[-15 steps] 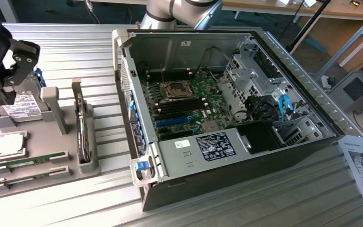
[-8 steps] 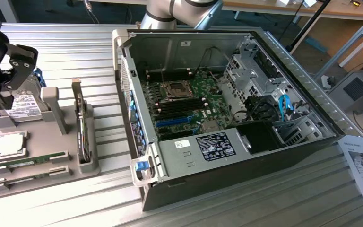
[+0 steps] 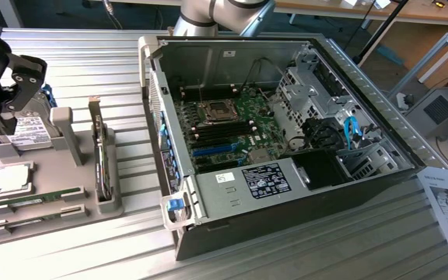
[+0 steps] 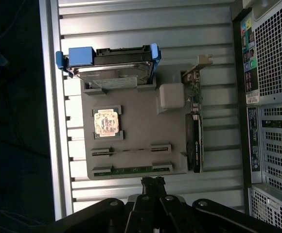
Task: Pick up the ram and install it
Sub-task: 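Pick up the ram and move it above insertion slot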
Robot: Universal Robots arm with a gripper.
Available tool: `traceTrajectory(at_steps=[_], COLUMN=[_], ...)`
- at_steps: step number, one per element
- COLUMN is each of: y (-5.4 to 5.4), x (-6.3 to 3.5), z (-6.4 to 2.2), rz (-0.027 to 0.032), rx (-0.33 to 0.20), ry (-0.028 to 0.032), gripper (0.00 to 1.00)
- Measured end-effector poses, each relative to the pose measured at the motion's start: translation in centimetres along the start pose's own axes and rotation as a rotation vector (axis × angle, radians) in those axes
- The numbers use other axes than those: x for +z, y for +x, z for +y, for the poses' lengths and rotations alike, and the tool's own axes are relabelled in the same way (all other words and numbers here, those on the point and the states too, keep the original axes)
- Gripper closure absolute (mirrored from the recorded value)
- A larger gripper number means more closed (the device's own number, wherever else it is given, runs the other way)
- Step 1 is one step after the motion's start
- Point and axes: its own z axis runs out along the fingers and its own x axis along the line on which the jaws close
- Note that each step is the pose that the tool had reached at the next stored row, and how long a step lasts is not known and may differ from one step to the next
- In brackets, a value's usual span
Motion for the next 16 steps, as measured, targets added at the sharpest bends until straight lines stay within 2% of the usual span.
traceTrajectory(at_steps=[5,8,11,14,16], y=[0.00,0.00,-0.01,-0.01,-0.01], x=[0.00,0.01,0.03,0.07,0.09], z=[0.00,0.00,0.00,0.00,0.00], rz=[0.0010,0.0021,0.0038,0.0062,0.0070], rx=[-0.035,-0.083,-0.147,-0.237,-0.270], ry=[-0.0002,-0.0006,-0.0011,-0.0018,-0.0021], gripper=[0.89,0.89,0.89,0.89,0.89])
